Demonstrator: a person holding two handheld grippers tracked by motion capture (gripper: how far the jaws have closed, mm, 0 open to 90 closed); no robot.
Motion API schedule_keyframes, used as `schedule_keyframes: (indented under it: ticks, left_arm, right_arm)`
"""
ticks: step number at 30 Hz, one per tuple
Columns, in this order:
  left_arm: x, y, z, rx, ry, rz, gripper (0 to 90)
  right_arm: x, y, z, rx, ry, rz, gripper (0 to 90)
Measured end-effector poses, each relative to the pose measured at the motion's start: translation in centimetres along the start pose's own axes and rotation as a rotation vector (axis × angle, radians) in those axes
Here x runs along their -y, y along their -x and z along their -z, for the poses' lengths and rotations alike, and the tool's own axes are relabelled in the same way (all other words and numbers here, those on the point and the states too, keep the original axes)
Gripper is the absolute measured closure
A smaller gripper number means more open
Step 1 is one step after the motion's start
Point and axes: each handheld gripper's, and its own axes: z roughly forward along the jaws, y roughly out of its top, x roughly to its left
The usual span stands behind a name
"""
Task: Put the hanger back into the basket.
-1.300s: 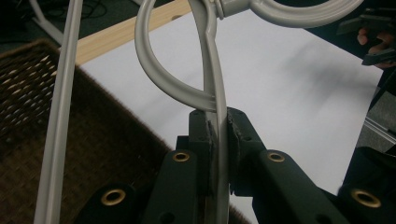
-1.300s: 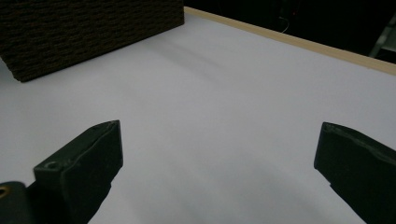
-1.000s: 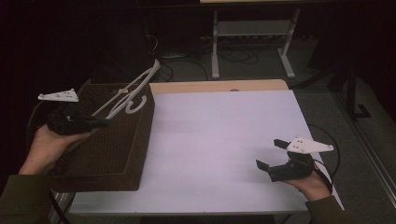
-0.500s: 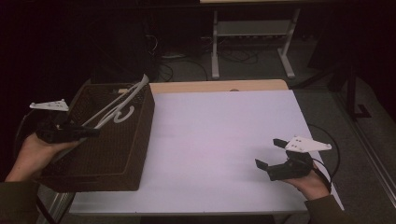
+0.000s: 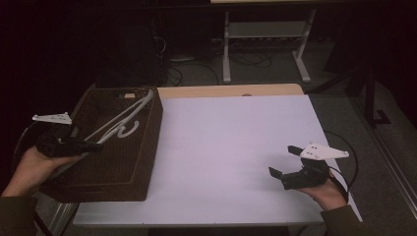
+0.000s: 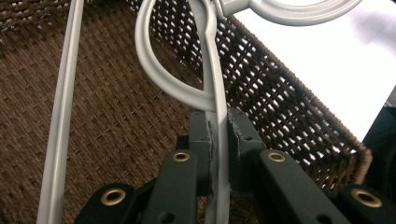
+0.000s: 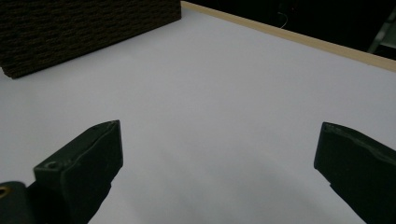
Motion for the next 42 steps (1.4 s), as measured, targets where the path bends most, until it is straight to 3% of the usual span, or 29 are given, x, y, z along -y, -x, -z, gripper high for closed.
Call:
schedule_keyframes:
  ticks: [6,11,13,21,25,29,34,42]
  left_arm:
    - [0.1,-0.5,-0.6,0.01,-0.021,0.017,82.0]
    - [0.0,-0.8,-0.8,0.006,-0.003,-0.011,79.2]
    - [0.0,-0.9,-0.8,-0.022,0.003,-0.013,70.5]
    - [-0.4,-0.7,-0.3,-0.027,0.078,-0.015,52.1]
    - [-0.7,-0.2,-0.2,-0.035,0.128,-0.031,40.9]
    - [-1.3,0.4,0.0,-0.031,0.179,-0.046,35.3]
    - [-2.1,2.3,-0.3,-0.036,0.258,-0.057,23.6]
    - [-3.0,4.5,-1.4,-0.016,0.315,-0.078,15.4]
  right_arm:
    - [0.0,0.0,0.1,0.005,0.005,0.006,0.8]
    - [0.0,0.1,0.2,0.007,0.007,0.0,0.8]
    - [0.0,0.1,0.2,0.008,0.009,0.003,0.8]
    - [0.0,0.2,0.4,0.009,0.014,0.002,0.8]
    - [-0.1,0.2,0.4,0.012,0.02,0.004,0.8]
    - [-0.3,0.2,0.5,0.014,0.024,0.001,0.8]
    - [-0.9,0.2,0.6,0.018,0.041,0.005,0.9]
    - [-2.2,0.1,0.6,0.015,0.08,0.005,0.9]
